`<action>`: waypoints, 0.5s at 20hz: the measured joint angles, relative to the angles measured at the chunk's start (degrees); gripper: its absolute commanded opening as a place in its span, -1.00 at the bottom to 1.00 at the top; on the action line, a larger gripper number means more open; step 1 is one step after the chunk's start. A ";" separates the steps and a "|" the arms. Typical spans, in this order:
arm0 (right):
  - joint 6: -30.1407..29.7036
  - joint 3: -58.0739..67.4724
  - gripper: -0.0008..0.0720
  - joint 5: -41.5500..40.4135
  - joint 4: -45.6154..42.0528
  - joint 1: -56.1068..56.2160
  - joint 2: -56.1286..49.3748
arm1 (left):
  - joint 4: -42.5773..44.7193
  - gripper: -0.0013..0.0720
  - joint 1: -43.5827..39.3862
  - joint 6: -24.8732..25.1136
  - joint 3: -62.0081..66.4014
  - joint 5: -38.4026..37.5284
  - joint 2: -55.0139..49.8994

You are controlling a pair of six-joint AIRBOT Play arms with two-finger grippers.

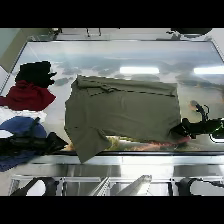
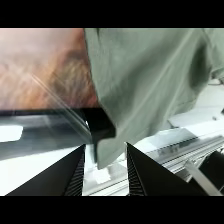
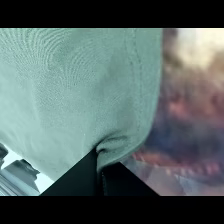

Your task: Fold the shirts.

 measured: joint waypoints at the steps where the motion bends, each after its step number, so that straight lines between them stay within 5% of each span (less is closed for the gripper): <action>1: -0.07 0.00 -0.93 -0.02 0.07 0.00 0.00 | -0.48 -0.19 -2.01 0.04 -0.15 1.70 -1.68; 9: -0.17 0.00 -0.93 -0.02 0.26 0.00 0.00 | -6.40 -0.22 -15.56 0.87 7.02 9.42 -16.94; 10: -0.15 0.00 -0.93 0.07 0.28 0.00 -0.02 | -6.19 -0.87 -16.06 0.92 8.48 9.16 -17.92</action>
